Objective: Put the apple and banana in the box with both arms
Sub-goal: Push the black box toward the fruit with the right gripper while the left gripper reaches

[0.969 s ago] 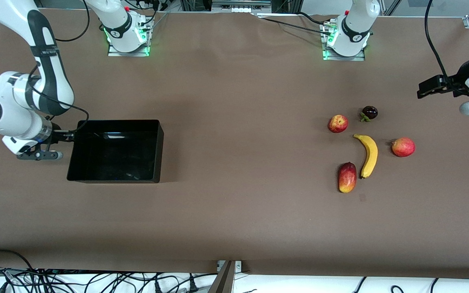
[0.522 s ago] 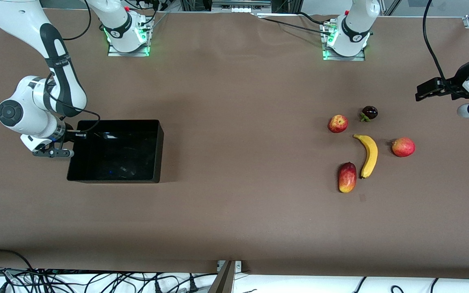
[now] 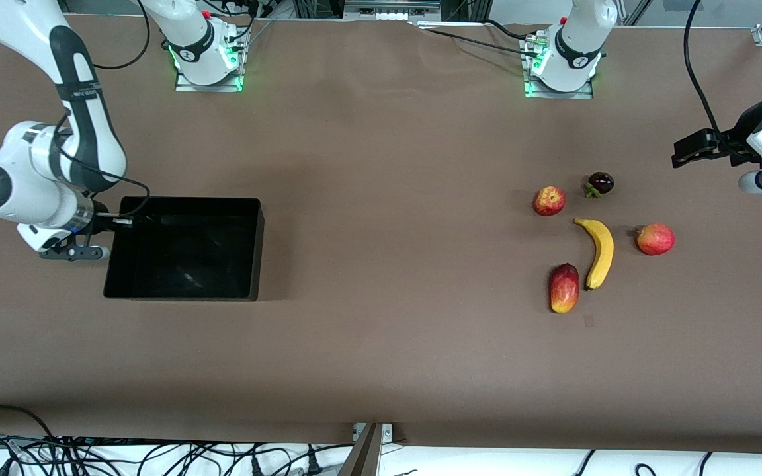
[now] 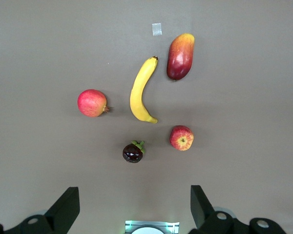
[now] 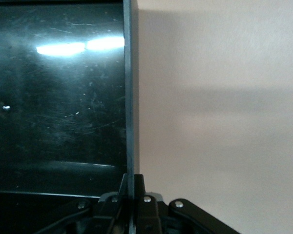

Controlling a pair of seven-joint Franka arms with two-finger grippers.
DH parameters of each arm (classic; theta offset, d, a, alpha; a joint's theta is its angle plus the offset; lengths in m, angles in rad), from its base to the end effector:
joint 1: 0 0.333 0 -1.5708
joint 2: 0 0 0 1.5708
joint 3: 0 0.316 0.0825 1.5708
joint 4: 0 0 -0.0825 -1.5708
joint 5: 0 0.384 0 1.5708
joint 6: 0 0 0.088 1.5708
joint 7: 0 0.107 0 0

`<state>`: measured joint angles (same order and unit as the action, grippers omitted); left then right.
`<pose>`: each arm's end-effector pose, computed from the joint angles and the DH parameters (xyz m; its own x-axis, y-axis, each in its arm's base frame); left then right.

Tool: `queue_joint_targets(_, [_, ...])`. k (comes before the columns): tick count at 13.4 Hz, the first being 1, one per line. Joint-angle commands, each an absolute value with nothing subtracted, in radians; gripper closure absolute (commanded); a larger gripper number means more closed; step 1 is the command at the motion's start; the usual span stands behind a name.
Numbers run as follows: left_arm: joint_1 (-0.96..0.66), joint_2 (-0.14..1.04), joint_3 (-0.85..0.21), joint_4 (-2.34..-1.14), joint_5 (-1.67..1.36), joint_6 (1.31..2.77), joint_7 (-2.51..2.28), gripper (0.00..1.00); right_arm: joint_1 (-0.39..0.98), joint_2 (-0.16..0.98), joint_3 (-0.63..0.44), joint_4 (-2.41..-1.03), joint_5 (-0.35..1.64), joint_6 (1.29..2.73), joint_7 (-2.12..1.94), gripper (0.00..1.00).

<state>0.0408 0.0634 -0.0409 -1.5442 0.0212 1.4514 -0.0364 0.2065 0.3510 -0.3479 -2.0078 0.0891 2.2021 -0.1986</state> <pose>0.5594 0.0031 0.5921 0.9872 0.0385 -0.1547 0.0352 -0.9991 -0.0242 0.5822 -0.0745 0.2794 0.9902 0.0094 -0.1393 0.0132 -0.9996 0.0263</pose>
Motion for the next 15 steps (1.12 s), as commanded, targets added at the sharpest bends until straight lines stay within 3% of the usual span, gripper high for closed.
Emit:
queue_joint_targets(1, [0.061, 0.067, -0.051, -1.539, 0.04, 1.457, -0.037, 0.0, 0.202, 0.341, -0.309, -1.924, 0.127, 2.12, -0.221, 1.0])
queue_joint_targets(8, [0.098, 0.067, -0.074, -1.575, 0.038, 1.474, -0.035, 0.0, 0.297, 0.353, -0.102, -1.802, 0.216, 2.065, 0.051, 1.0])
queue_joint_targets(15, [0.101, 0.104, -0.086, -1.676, 0.026, 1.486, -0.034, 0.0, 0.627, 0.535, -0.048, -1.628, 0.298, 2.189, 0.478, 1.0])
